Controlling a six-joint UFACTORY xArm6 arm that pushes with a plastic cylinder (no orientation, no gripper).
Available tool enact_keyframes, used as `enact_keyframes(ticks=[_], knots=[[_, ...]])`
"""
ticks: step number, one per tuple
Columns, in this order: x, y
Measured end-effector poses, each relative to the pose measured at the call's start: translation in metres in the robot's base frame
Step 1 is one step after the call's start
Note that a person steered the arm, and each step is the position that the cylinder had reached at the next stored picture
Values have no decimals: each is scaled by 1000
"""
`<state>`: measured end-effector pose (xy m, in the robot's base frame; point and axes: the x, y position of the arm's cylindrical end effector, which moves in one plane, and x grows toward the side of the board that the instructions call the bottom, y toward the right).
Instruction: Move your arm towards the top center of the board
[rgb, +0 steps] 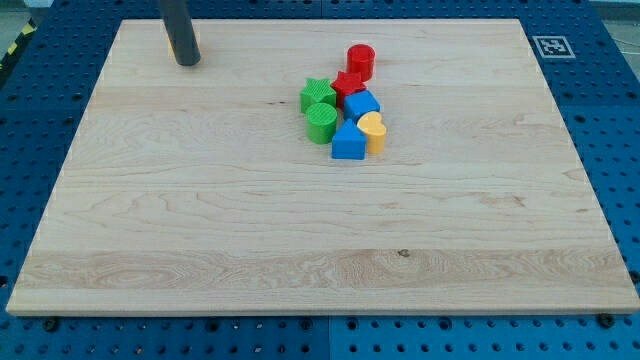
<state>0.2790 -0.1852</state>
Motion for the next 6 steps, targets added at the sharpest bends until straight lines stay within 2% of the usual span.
enact_keyframes(ticks=[2,3,6], knots=[[15,7],[10,47],[10,102]])
